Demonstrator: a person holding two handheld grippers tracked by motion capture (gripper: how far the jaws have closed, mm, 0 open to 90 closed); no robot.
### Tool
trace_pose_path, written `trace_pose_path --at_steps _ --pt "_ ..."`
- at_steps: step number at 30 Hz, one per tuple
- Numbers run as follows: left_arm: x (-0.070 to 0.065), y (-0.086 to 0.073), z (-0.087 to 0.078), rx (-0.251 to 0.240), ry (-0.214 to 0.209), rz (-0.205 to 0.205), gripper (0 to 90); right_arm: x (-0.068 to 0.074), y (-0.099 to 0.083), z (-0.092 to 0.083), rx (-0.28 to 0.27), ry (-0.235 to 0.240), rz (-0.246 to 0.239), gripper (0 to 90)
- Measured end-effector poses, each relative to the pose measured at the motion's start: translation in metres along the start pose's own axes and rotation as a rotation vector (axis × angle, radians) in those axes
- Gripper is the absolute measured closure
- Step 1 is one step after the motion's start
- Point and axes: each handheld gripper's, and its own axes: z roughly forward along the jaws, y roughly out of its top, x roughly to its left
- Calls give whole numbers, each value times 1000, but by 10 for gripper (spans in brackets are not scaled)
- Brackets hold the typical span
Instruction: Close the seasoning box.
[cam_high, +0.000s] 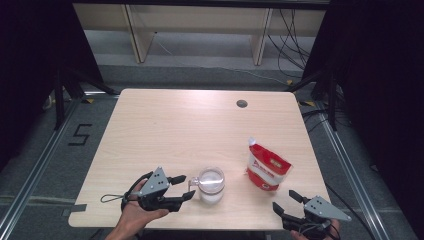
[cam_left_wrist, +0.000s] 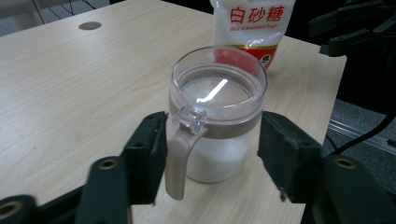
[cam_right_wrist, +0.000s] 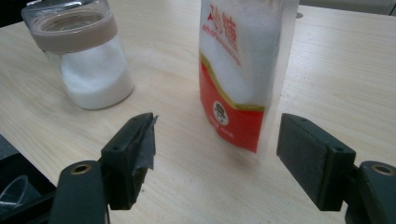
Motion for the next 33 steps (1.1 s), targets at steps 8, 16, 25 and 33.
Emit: trace_pose_path --at_steps 8,16,25,33 --pt "2 -11 -5 33 12 -7 269 0 0 0 -14 -6 6 253" --pt "8 -26 -7 49 19 -37 160 1 1 0 -26 -15 -5 153" --pt "9 -37 -9 52 26 -70 155 -1 1 1 -45 -20 -1 155" --pt "7 -47 -8 96 46 -50 156 -1 1 0 -33 -26 -12 158"
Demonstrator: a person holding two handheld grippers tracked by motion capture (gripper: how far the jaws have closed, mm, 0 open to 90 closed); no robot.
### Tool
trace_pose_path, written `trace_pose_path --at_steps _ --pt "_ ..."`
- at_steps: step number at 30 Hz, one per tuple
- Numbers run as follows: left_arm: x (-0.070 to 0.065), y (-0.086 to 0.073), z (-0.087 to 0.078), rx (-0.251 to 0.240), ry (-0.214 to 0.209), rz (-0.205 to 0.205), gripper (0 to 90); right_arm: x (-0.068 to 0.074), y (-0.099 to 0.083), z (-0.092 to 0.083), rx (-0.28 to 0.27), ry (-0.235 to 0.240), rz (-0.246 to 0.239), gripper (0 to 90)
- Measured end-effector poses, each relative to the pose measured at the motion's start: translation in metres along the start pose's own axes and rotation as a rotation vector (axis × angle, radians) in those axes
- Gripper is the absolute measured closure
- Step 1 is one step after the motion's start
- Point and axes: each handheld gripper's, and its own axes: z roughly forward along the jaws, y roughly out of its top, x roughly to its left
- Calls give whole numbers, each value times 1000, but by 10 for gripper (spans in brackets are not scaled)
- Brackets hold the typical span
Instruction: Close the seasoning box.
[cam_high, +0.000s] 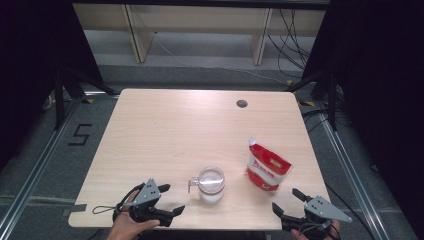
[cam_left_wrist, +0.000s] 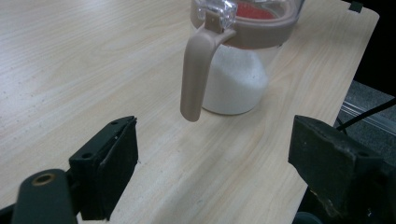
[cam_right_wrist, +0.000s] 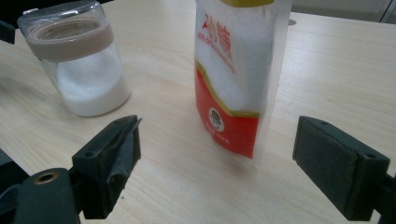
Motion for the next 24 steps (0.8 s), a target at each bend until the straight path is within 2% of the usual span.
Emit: trace_pose_path --at_steps 2,3,4,5,6,8,11,12,13,15,16,17,18,19,20,21,22,24 --pt "1 -2 -1 13 -1 4 155 1 0 0 10 3 10 159" --pt "1 -4 0 6 1 -5 155 2 -1 0 18 7 35 159" --pt "3 -5 -1 18 12 20 156 1 -1 0 28 8 16 159" --pt "2 -6 -1 22 4 6 156 -1 -1 1 23 3 -8 159" --pt "2 -7 -1 14 4 0 155 0 -1 1 15 -1 -1 159" --pt "2 -9 -1 42 10 11 156 0 -1 1 16 0 4 160" --pt "0 -13 2 27 14 5 156 0 -2 2 30 3 0 159" --pt "1 -13 0 54 15 14 156 0 -2 2 39 5 -1 159" --pt "0 -14 1 55 26 26 156 0 -2 2 42 11 5 159" --pt "-2 -15 2 55 20 13 156 0 -2 2 45 11 6 159" --pt "-1 -16 2 73 25 33 156 2 -2 2 54 14 37 159" --pt "-3 -17 4 57 10 16 156 1 -3 3 47 9 14 160" --pt "-4 -17 4 73 19 19 156 0 -3 4 47 0 5 160" --pt "-3 -18 5 70 13 31 156 1 -3 3 53 10 15 160" --pt "-5 -18 6 64 9 17 157 1 -3 4 58 15 24 159" --pt "-5 -18 6 64 11 19 157 1 -4 4 62 18 24 159" --pt "-5 -18 6 64 12 19 157 0 -4 4 70 8 4 159" --pt "-3 -17 5 73 15 32 156 1 -5 5 74 22 20 159"
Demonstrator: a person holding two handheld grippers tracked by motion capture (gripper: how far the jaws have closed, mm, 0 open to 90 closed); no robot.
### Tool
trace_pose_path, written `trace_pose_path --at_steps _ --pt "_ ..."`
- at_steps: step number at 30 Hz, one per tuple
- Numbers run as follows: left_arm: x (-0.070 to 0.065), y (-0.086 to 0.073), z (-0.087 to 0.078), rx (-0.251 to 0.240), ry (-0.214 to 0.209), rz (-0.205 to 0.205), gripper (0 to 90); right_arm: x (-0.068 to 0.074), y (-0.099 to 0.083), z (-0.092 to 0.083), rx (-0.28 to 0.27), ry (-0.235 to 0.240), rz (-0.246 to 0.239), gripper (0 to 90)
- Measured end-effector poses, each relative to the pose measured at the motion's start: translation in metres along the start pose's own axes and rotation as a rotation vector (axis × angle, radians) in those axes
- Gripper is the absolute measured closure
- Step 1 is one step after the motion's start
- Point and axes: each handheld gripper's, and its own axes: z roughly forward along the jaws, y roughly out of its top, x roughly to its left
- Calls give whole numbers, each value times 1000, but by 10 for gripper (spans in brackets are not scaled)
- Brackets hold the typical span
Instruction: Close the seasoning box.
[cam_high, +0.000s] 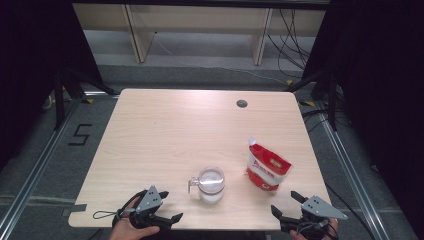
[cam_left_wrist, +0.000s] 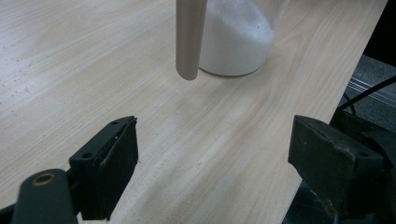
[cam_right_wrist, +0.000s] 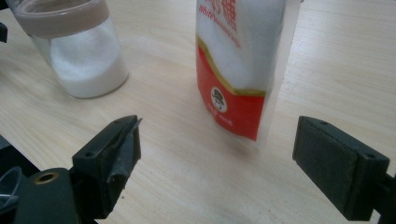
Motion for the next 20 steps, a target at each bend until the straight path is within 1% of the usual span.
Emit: trace_pose_path --at_steps 1,2,3,4,5,9,10,11,12,14,15,16,18,19,20 --pt "-1 0 1 -7 -1 -13 157 0 0 0 -2 -8 -8 160" --pt "-1 0 1 -7 -2 -14 156 -1 0 0 -4 -21 -19 160" --pt "-1 0 1 -14 -2 -22 156 0 0 -2 -4 -13 3 160" --pt "-1 0 1 -13 -2 -19 156 -1 1 -2 -13 -21 -2 160" --pt "-1 0 1 -14 -2 -19 157 0 0 -1 -9 -14 7 160" --pt "-1 0 2 -20 -3 -22 156 -2 0 -1 -14 -27 -13 161" --pt "0 0 2 -11 3 -8 156 -2 0 0 -16 -17 -13 161" --pt "0 0 2 -11 2 -10 157 -2 0 -1 -16 -18 -21 161" --pt "0 0 2 -11 2 -10 157 -2 0 -2 -14 -29 -18 161" --pt "-1 -1 2 -16 0 -21 156 -2 0 -2 -15 -29 -19 161" --pt "1 0 1 9 11 2 157 -2 0 -1 -15 -12 -15 161" --pt "1 0 1 14 12 4 157 -1 0 -1 -13 -11 -4 161" --pt "1 0 1 20 11 6 156 -2 0 -1 -13 -10 -4 161" --pt "2 0 1 18 11 6 157 -2 0 -2 -16 -29 -20 161" --pt "2 0 1 26 12 7 157 -3 0 -1 -16 -29 -20 161"
